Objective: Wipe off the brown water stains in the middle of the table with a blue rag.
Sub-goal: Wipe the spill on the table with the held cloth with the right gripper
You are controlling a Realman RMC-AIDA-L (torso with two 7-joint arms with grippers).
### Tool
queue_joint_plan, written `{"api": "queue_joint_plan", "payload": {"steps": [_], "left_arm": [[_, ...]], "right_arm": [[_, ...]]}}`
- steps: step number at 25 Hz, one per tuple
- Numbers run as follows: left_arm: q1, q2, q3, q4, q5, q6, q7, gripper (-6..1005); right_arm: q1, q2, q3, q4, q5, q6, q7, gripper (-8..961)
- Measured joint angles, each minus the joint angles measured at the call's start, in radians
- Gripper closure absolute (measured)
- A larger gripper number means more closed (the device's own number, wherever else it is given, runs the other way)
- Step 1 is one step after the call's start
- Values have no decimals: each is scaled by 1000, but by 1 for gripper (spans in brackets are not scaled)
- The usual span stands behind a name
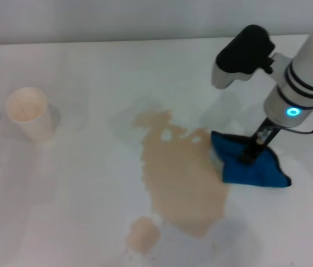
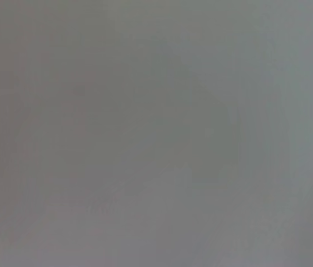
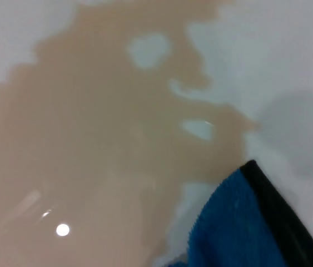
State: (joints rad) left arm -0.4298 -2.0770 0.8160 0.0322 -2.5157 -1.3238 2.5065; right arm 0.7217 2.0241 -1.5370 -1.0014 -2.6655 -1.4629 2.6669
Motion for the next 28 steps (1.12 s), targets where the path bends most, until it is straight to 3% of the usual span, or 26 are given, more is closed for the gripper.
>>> {"api": "queue_joint_plan", "payload": {"steps": [10,28], "left_arm": [[-3,0,5,0,7,-4,-16,138],[4,0,8,0,10,0,-22,138]], "right_arm": [[10,1,-102,-5,187,-10,-12,857],[-79,2,-224,-36,440,-46,-53,863]]}}
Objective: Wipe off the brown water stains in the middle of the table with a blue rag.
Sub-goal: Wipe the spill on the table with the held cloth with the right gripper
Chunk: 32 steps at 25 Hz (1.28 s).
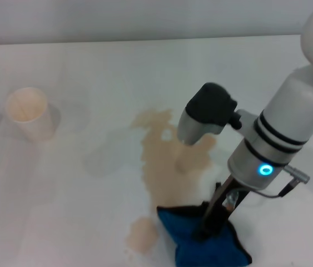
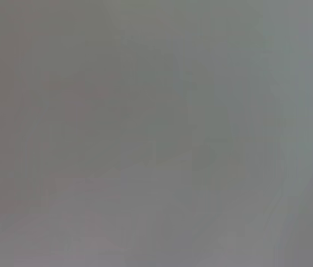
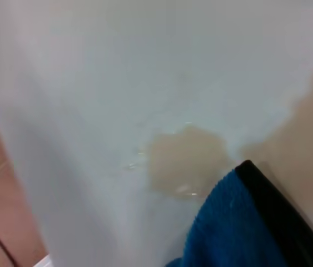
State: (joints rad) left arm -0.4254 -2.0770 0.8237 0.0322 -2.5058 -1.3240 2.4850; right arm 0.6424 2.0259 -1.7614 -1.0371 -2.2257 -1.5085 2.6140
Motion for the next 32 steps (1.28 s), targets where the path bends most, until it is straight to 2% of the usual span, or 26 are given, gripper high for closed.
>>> {"api": "queue_joint_plan", "payload": {"steps": [14,32], "left_arm": [[-4,2,3,0,1,13,0,138],[-7,3,3,3,13,15,0,138]], "right_arm": [[-4,1,-156,12,135,96,-55,874],[5,-11,-115,88,137,245,-57,895]]}}
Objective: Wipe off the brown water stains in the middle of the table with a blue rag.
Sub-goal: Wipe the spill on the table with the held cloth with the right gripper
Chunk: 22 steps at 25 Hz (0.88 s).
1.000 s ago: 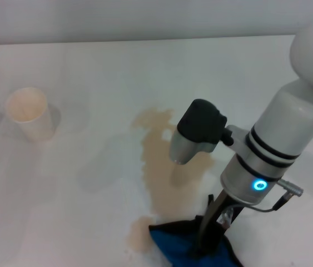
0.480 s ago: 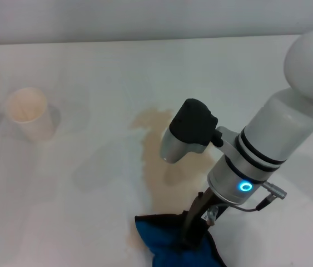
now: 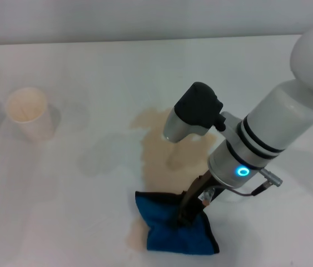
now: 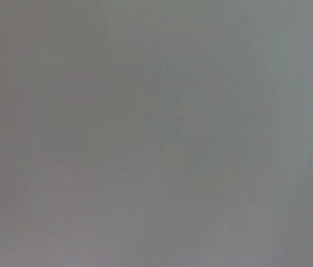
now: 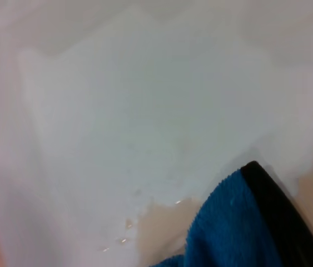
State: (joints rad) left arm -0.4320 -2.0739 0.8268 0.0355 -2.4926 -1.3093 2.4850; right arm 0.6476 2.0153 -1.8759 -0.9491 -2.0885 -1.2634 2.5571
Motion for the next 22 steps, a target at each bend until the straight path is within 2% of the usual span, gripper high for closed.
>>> {"api": "queue_joint_plan", "payload": {"steps": [15,22], "left_arm": [[-4,0,0,2,-2,-1,0,138],[-8,0,0,1,-1,-1,0,137]], "right_arm": [[-7,-4,172,15,-170,23,0,897],[1,-4,169,12,-188,32,0,897]]}}
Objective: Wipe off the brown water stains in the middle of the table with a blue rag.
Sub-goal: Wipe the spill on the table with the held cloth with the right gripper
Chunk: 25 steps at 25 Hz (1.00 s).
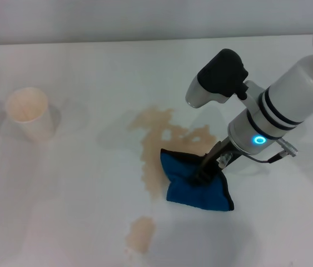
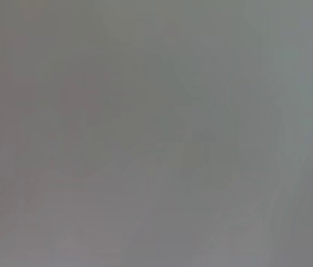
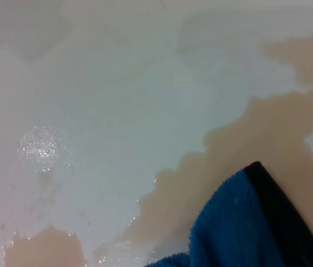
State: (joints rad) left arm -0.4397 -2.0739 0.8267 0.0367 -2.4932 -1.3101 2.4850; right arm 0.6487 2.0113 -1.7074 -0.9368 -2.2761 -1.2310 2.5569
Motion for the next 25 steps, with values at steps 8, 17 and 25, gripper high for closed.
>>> {"api": "queue_joint_plan", "payload": {"steps": [8,17,25], "left_arm": [[-3,0,0,9,1,0,0,137],[-4,0,0,9,1,0,0,137],[-4,0,0,9,5,0,-1,138]], "right_arm": [[27,11,-164,-51,94,-70,-2,897],[19,12,-227,-153,143,-123,-11,896],[27,15,-330,-174,211,-122,-54,896]]}}
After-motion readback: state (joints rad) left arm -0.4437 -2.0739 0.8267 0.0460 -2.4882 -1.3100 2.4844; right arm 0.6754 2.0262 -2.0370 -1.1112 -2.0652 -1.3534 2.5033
